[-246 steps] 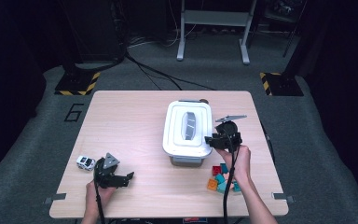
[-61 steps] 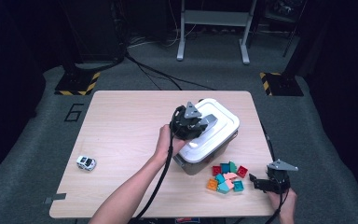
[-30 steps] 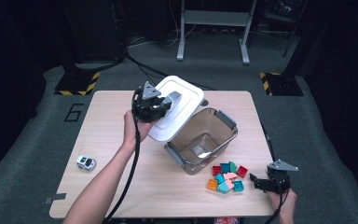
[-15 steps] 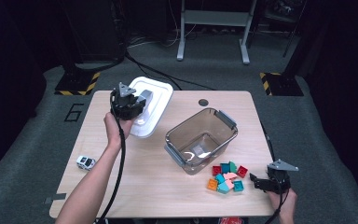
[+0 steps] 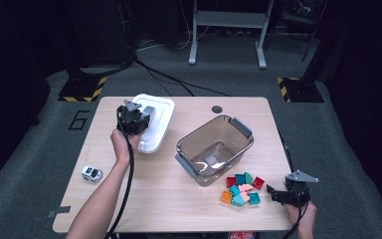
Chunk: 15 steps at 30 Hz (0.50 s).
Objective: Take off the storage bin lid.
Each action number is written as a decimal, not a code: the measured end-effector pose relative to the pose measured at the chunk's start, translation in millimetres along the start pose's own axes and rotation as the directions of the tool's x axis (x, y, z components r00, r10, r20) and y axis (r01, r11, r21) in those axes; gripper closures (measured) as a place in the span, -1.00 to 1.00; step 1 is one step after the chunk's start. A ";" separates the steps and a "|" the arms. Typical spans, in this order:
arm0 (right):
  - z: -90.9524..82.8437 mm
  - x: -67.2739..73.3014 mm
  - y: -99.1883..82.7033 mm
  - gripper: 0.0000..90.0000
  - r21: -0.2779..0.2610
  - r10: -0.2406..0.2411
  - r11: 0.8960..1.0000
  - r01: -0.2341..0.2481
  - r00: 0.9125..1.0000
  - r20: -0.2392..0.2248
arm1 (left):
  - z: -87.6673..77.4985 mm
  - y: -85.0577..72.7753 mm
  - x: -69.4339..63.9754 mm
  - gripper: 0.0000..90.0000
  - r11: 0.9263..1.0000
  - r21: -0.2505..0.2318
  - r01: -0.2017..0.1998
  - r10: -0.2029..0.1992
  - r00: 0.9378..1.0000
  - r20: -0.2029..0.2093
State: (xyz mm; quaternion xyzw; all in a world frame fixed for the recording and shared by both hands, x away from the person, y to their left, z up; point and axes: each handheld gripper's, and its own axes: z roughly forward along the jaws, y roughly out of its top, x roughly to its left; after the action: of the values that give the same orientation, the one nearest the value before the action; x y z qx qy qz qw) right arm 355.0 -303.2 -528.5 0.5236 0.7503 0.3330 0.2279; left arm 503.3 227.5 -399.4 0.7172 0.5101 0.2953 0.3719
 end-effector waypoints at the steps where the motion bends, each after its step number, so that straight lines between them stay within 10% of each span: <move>1: 0.0 0.1 0.0 -0.70 0.000 0.000 1.000 0.000 1.000 0.001 | 2.7 -2.9 -1.0 0.49 1.000 0.006 0.009 -0.009 1.000 -0.007; 15: 0.0 0.2 0.0 -0.70 -0.001 0.000 1.000 0.000 1.000 0.001 | 38.7 -60.4 -5.1 0.49 0.990 0.105 0.094 -0.088 0.994 -0.060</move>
State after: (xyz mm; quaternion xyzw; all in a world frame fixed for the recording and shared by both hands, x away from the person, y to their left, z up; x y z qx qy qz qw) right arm 355.0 -303.0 -528.5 0.5237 0.7500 0.3330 0.2287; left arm 501.9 225.9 -471.3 0.7037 0.5677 0.2697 0.3315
